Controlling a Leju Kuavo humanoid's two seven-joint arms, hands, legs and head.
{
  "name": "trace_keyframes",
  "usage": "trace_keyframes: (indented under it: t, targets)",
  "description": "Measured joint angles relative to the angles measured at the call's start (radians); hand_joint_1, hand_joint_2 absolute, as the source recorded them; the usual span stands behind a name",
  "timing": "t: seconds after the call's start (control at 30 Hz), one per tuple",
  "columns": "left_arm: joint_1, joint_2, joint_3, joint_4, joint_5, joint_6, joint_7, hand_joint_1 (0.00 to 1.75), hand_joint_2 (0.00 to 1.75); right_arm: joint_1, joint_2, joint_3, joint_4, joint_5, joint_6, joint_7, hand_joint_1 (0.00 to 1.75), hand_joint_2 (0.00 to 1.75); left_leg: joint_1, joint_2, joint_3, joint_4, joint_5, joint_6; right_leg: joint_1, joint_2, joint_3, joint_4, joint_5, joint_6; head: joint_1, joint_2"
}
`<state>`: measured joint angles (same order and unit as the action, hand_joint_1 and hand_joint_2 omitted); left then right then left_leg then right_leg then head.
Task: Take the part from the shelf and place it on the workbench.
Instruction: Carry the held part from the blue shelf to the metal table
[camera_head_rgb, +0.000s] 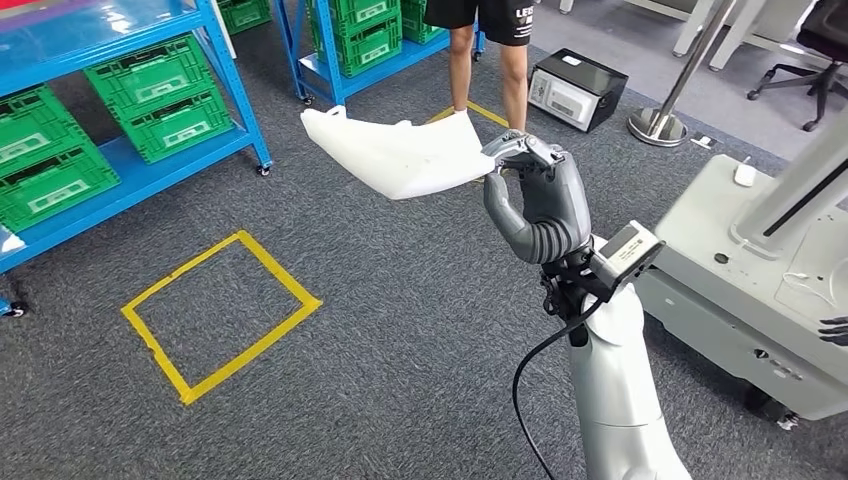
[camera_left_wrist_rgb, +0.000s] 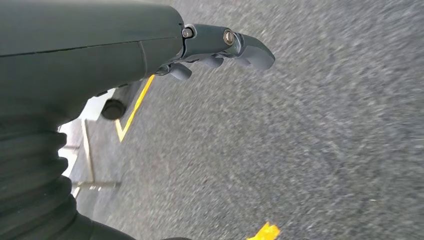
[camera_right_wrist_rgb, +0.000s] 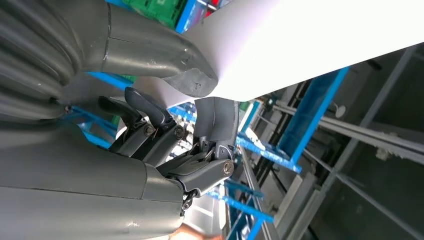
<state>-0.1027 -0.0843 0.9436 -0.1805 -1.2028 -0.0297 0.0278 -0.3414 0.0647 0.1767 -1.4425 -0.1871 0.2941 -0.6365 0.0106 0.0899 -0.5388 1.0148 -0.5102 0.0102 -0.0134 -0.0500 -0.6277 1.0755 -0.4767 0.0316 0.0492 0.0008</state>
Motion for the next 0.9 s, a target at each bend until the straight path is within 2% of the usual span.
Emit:
trace_keyframes:
  t: [0.03,0.07,0.13,0.17,0.23,0.27,0.3,0.33,0.37,0.4,0.43,0.47,0.5,0.53,0.57,0.6,0.63,0.67,0.7,0.73,0.8,0.83,0.87,0.9]
  targets:
    - [-0.002,0.0,0.0,0.0,-0.002,-0.001,-0.002,0.0,1.75,0.001,0.0,0.0,-0.006,0.0,0.003,-0.001,1.75,1.75,-0.002,0.008,0.001,0.002,-0.002,-0.006,0.003,-0.014,0.02,-0.038,0.008,-0.007,0.0,0.0]
    - [-0.005,0.0,0.0,-0.001,-0.005,-0.003,-0.003,0.0,1.75,0.003,0.0,0.0,-0.011,0.0,0.006,-0.002,1.75,1.75,-0.005,0.017,0.002,0.002,-0.003,-0.013,0.007,-0.018,0.025,-0.051,0.008,-0.016,0.0,0.0]
    - [-0.008,0.0,-0.001,-0.001,-0.013,-0.008,-0.004,0.0,1.75,0.012,-0.001,0.0,-0.024,0.002,0.011,-0.004,1.75,1.75,-0.005,0.033,0.006,-0.002,-0.005,-0.025,0.007,0.005,0.022,-0.052,0.014,-0.031,-0.001,0.0]
    - [-0.01,0.0,-0.001,-0.001,-0.017,-0.009,-0.005,0.0,1.75,0.017,-0.002,0.0,-0.031,0.003,0.012,-0.006,1.75,1.75,-0.004,0.025,0.005,0.002,-0.011,-0.031,0.004,0.015,0.022,-0.055,0.018,-0.037,-0.001,0.0]
    - [-0.011,-0.002,-0.001,-0.001,-0.019,-0.011,-0.007,0.0,1.75,0.023,-0.003,0.0,-0.04,0.005,0.014,-0.009,1.75,1.75,0.0,-0.027,-0.019,0.063,-0.055,-0.04,-0.003,0.035,0.022,-0.062,0.026,-0.049,-0.002,0.0]
    - [-0.011,-0.004,-0.002,0.0,-0.019,-0.013,-0.008,0.0,1.75,0.026,-0.003,0.0,-0.042,0.007,0.016,-0.012,1.75,1.75,0.001,-0.059,-0.045,0.125,-0.089,-0.042,-0.002,0.045,0.02,-0.063,0.028,-0.052,-0.003,0.0]
    - [-0.009,-0.006,-0.002,0.0,-0.02,-0.016,-0.009,0.0,1.75,0.029,-0.003,0.0,-0.041,0.009,0.018,-0.016,1.75,1.75,0.002,-0.077,-0.077,0.197,-0.123,-0.043,-0.002,0.057,0.018,-0.063,0.03,-0.055,-0.003,0.0]
    - [-0.007,-0.006,-0.002,0.001,-0.022,-0.018,-0.007,0.0,1.75,0.033,-0.003,0.0,-0.04,0.012,0.023,-0.021,1.75,1.75,0.001,-0.085,-0.105,0.257,-0.145,-0.043,-0.001,0.07,0.016,-0.063,0.031,-0.056,-0.004,0.0]
    - [-0.005,-0.007,-0.003,0.001,-0.026,-0.02,-0.003,0.0,1.75,0.038,-0.003,0.0,-0.039,0.017,0.026,-0.028,1.75,1.75,0.001,-0.087,-0.121,0.288,-0.147,-0.042,0.0,0.084,0.015,-0.062,0.032,-0.056,-0.003,0.0]
    - [-0.003,-0.008,-0.003,0.002,-0.03,-0.021,0.003,0.0,1.75,0.042,-0.004,0.0,-0.037,0.022,0.028,-0.035,1.75,1.75,0.001,-0.089,-0.118,0.279,-0.13,-0.04,0.001,0.098,0.014,-0.062,0.033,-0.055,-0.003,0.0]
    - [-0.003,-0.009,-0.005,0.002,-0.034,-0.021,0.011,0.0,1.75,0.047,-0.004,0.0,-0.036,0.028,0.03,-0.043,1.75,1.75,0.002,-0.094,-0.096,0.229,-0.095,-0.037,0.001,0.112,0.014,-0.06,0.035,-0.054,-0.003,0.0]
    - [-0.003,-0.009,-0.006,0.003,-0.036,-0.02,0.02,0.0,1.75,0.051,-0.004,0.0,-0.036,0.033,0.03,-0.049,1.75,1.75,0.003,-0.109,-0.063,0.156,-0.057,-0.033,0.001,0.125,0.013,-0.059,0.036,-0.052,-0.003,0.0]
    - [-0.003,-0.01,-0.008,0.003,-0.036,-0.018,0.03,0.0,1.75,0.056,-0.004,0.0,-0.036,0.037,0.03,-0.054,1.75,1.75,0.004,-0.135,-0.033,0.087,-0.03,-0.031,0.001,0.135,0.011,-0.056,0.037,-0.048,-0.003,0.0]
    - [-0.003,-0.011,-0.009,0.003,-0.035,-0.014,0.038,0.0,1.75,0.06,-0.003,0.0,-0.035,0.04,0.031,-0.056,1.75,1.75,0.005,-0.155,-0.012,0.036,-0.014,-0.028,0.001,0.147,0.007,-0.055,0.039,-0.042,-0.003,0.0]
    - [-0.003,-0.013,-0.01,0.003,-0.031,-0.01,0.044,0.0,1.75,0.063,-0.001,0.002,-0.034,0.043,0.035,-0.056,1.75,1.75,0.004,-0.17,-0.003,0.01,-0.01,-0.025,0.0,0.157,0.003,-0.055,0.042,-0.035,-0.003,0.0]
    - [-0.002,-0.014,-0.01,0.004,-0.024,-0.005,0.047,0.0,1.75,0.065,0.002,0.005,-0.032,0.047,0.042,-0.053,1.75,1.75,0.002,-0.171,-0.003,0.005,-0.012,-0.022,-0.002,0.168,-0.001,-0.056,0.046,-0.027,-0.003,0.0]
    - [-0.002,-0.017,-0.01,0.004,-0.015,0.0,0.045,0.0,1.75,0.066,0.006,0.009,-0.031,0.051,0.052,-0.049,1.75,1.75,0.001,-0.158,-0.002,0.004,-0.008,-0.016,-0.004,0.18,-0.005,-0.059,0.05,-0.019,-0.003,0.0]
    - [-0.001,-0.019,-0.009,0.003,-0.005,0.004,0.043,0.0,1.75,0.065,0.009,0.014,-0.029,0.055,0.061,-0.044,1.75,1.75,0.001,-0.145,0.001,0.001,-0.004,-0.008,-0.005,0.181,-0.008,-0.058,0.052,-0.013,-0.002,0.0]
    - [-0.001,-0.022,-0.009,0.003,0.004,0.009,0.039,0.0,1.75,0.063,0.013,0.02,-0.029,0.058,0.068,-0.039,1.75,1.75,0.003,-0.132,0.002,-0.003,0.001,-0.001,-0.004,0.166,-0.016,-0.046,0.044,-0.009,0.0,0.0]
    - [0.001,-0.024,-0.008,0.002,0.012,0.013,0.035,0.0,1.75,0.059,0.016,0.027,-0.028,0.06,0.074,-0.036,1.75,1.75,0.005,-0.118,0.004,-0.007,0.006,0.005,-0.002,0.14,-0.033,-0.013,0.023,-0.005,0.004,0.0]
    - [0.009,-0.025,-0.003,0.001,0.026,0.021,0.028,0.0,1.75,0.05,0.022,0.045,-0.024,0.058,0.082,-0.029,1.75,1.75,0.004,-0.09,0.001,-0.009,0.009,0.011,0.001,0.079,-0.091,0.112,-0.045,0.0,0.01,0.0]
    - [0.015,-0.025,-0.001,0.001,0.031,0.024,0.026,0.0,1.75,0.048,0.025,0.056,-0.02,0.055,0.084,-0.026,1.75,1.75,0.003,-0.075,0.0,-0.008,0.009,0.011,0.001,0.065,-0.121,0.18,-0.074,0.002,0.01,0.0]
    - [0.02,-0.025,0.003,0.001,0.035,0.025,0.024,0.0,1.75,0.047,0.027,0.065,-0.014,0.052,0.084,-0.023,1.75,1.75,0.002,-0.06,-0.002,-0.007,0.008,0.011,0.0,0.058,-0.138,0.222,-0.086,0.004,0.01,0.0]
    - [0.023,-0.024,0.006,0.001,0.037,0.026,0.023,0.0,1.75,0.047,0.028,0.072,-0.008,0.05,0.084,-0.022,1.75,1.75,0.001,-0.046,-0.003,-0.006,0.007,0.011,0.0,0.055,-0.136,0.227,-0.081,0.004,0.01,0.0]
